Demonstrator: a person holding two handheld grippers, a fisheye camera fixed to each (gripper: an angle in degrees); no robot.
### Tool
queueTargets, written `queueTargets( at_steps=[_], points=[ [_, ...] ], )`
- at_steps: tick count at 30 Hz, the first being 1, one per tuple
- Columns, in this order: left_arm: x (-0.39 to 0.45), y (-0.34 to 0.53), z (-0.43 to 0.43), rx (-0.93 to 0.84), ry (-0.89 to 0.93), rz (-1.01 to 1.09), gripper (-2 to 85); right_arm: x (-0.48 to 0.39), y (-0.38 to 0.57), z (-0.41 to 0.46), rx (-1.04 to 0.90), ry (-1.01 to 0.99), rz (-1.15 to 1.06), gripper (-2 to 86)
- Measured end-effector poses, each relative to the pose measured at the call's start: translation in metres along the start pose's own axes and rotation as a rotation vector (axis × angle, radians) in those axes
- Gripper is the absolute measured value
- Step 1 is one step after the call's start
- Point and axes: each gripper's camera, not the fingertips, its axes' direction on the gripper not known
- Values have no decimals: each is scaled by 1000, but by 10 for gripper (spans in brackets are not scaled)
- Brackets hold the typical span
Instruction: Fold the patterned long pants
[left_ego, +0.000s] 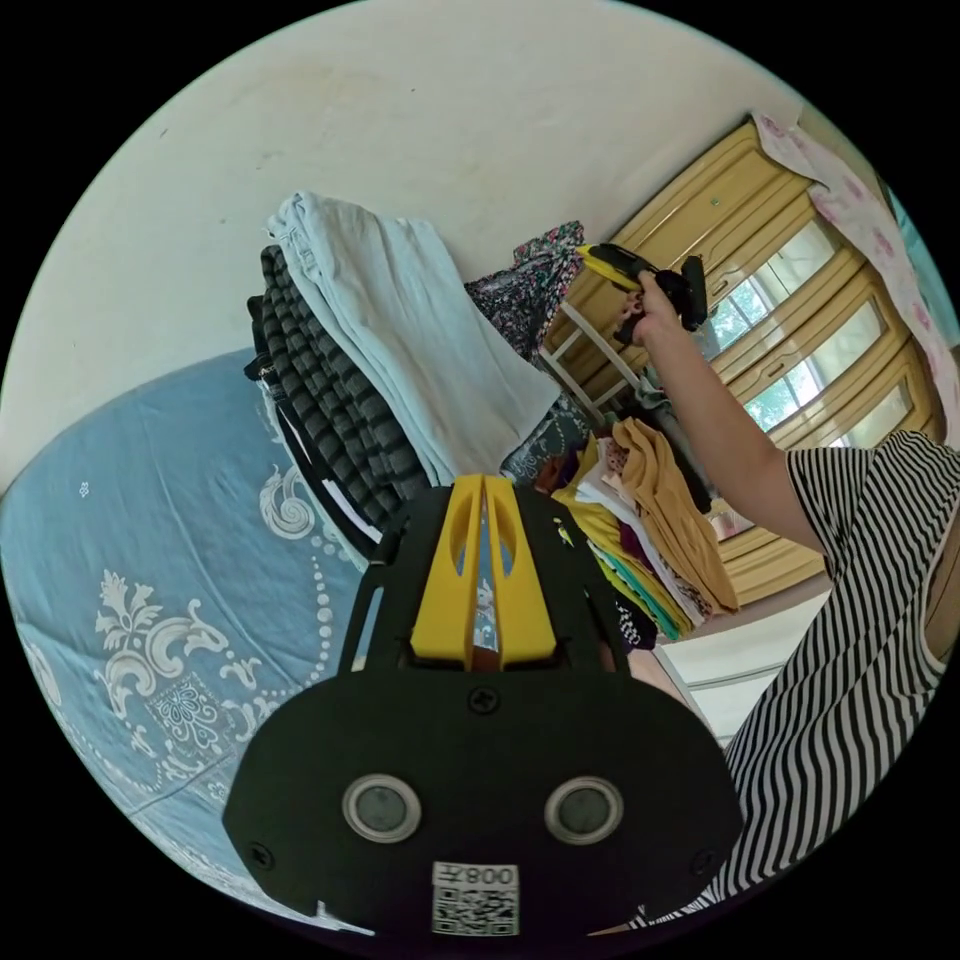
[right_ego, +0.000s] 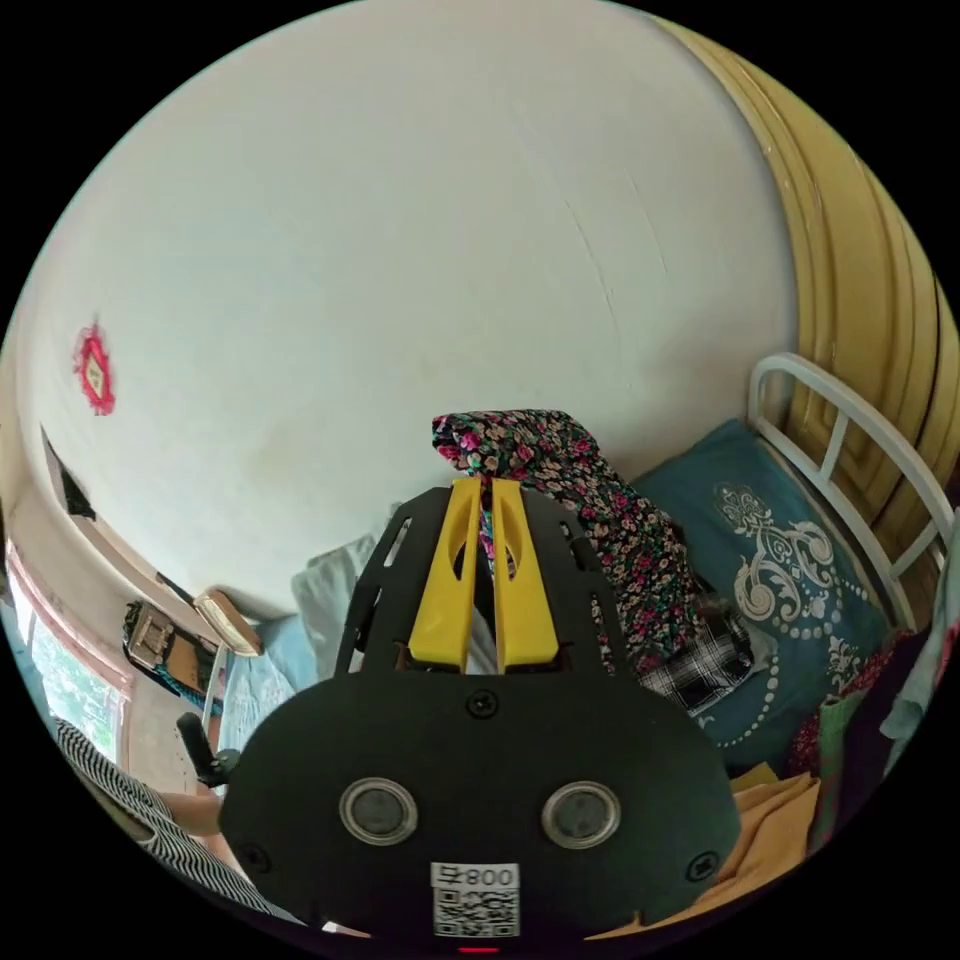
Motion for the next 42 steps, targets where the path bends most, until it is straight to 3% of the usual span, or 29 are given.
queueTargets(
  at_steps=[9, 18, 21, 26, 32, 42],
  points=[
    [-28, 109, -41, 39, 47, 17, 3, -109, -26, -154, 237, -256, -170, 17],
    [-36, 188, -122, 240, 192, 132, 57, -278, -15, -260, 250, -425, -396, 16],
    [-34, 216, -151, 286, 194, 175, 96, -314, 10, -272, 192, -497, -392, 15],
    [-66, 297, -179, 320, 29, 108, 113, -338, 55, -255, 50, -650, -337, 14],
    [-115, 398, -169, 307, 60, 10, 45, -346, 105, -206, -133, -821, -272, 14],
    [-148, 556, -188, 386, -19, -113, 29, -361, 157, -201, -267, -769, -264, 15]
  ],
)
